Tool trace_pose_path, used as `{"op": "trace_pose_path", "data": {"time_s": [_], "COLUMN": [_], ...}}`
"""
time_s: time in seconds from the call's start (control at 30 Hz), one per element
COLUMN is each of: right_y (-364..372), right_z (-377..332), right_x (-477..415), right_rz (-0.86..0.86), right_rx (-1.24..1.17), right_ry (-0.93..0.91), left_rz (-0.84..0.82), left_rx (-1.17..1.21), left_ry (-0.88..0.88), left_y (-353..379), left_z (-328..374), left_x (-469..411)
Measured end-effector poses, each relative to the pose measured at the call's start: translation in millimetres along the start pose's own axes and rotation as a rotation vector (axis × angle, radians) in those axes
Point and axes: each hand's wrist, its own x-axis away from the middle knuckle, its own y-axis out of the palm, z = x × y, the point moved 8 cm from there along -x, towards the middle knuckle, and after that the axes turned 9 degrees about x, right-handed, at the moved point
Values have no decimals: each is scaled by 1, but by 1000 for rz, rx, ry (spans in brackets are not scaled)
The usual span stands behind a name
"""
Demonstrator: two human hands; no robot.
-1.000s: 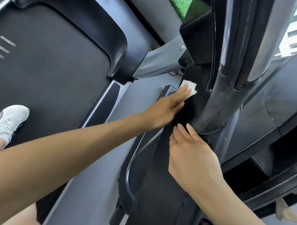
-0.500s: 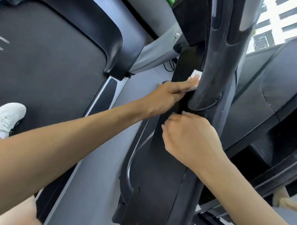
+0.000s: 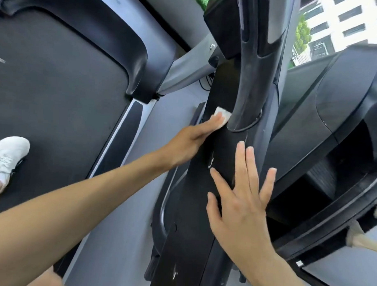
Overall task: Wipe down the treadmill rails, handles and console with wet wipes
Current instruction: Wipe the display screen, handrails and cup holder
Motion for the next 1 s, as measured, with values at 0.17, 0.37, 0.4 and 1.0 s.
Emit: {"op": "trace_pose_path", "data": {"time_s": [0.17, 0.37, 0.4, 1.0], "right_y": [2, 1, 1, 5], "right_z": [-1, -1, -1, 0], "right_x": [-1, -1, -1, -2], "right_rz": [69, 81, 81, 100], "right_rx": [-96, -280, -300, -290], "right_ry": [86, 56, 50, 33], "left_rz": [60, 110, 103, 121], "left_rx": [-77, -127, -159, -73], "left_ry": [111, 8, 22, 17], "left_y": [3, -14, -5, 10], "left_z": [12, -19, -21, -50], "left_x": [12, -5, 7, 56]}}
